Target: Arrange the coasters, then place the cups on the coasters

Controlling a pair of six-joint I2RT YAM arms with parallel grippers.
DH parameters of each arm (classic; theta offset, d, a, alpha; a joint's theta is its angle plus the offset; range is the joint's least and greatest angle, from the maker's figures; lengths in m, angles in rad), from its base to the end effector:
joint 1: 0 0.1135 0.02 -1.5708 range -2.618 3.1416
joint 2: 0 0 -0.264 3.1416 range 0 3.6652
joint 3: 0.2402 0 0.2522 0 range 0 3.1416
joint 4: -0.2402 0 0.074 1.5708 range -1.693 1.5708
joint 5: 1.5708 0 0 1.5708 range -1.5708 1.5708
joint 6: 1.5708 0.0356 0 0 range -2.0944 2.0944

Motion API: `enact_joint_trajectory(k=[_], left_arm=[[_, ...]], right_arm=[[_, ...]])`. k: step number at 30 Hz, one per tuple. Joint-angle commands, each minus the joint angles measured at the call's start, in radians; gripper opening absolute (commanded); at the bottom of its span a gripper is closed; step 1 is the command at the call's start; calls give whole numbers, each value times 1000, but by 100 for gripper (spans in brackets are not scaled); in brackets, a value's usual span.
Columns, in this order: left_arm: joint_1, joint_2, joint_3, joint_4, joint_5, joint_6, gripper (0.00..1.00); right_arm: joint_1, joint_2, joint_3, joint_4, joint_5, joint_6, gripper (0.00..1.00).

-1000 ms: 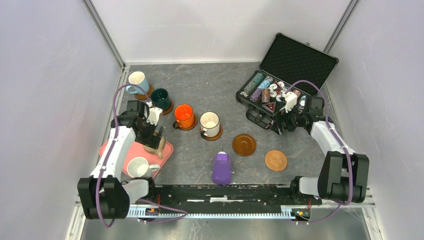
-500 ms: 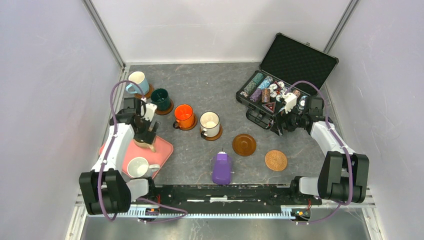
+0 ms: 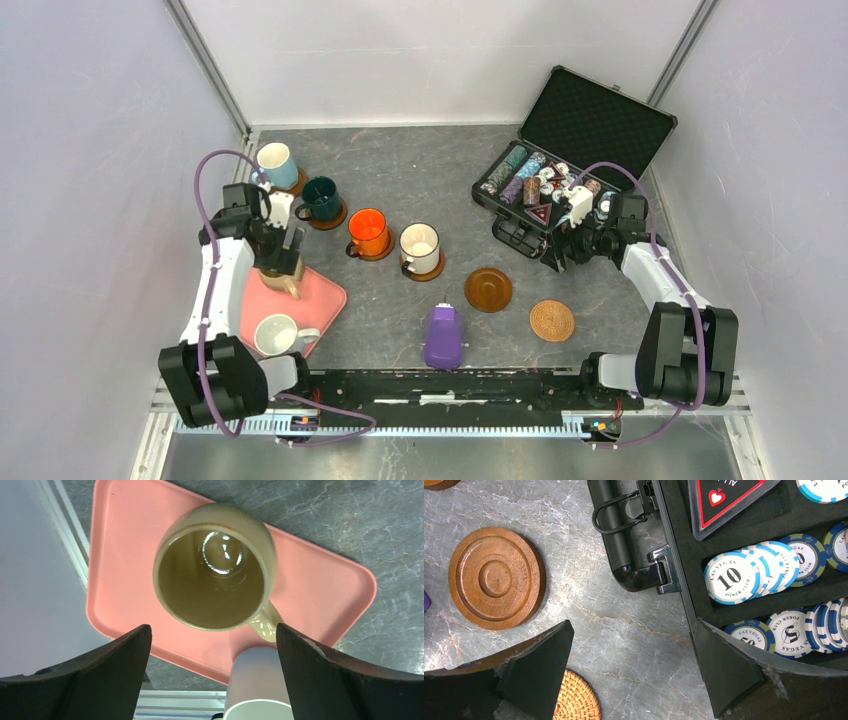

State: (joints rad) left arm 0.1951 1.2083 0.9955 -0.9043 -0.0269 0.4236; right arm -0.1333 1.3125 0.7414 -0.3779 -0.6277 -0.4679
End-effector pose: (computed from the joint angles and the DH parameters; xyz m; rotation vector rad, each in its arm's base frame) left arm 0.2220 0.0449 0.2688 0.3005 2.6919 0.2250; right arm 0.2515 -0.0126 0.2032 -0.6273 2.2560 0.5004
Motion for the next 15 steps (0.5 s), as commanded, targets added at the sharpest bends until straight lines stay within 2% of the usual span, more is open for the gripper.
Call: enact_joint_trajectory(k=[1,6,15], left_arm=[[1,-9,-19,-20,56,-71,100],[0,49,-57,24,-24,-93,100],[36,51,-94,111,-158,-68,100]], right_arm=[[-4,4,-4,9,-20,-8,98],[-5,1,-4,7,-19,-8,98],[-6,2,-4,4,-18,-9,98]])
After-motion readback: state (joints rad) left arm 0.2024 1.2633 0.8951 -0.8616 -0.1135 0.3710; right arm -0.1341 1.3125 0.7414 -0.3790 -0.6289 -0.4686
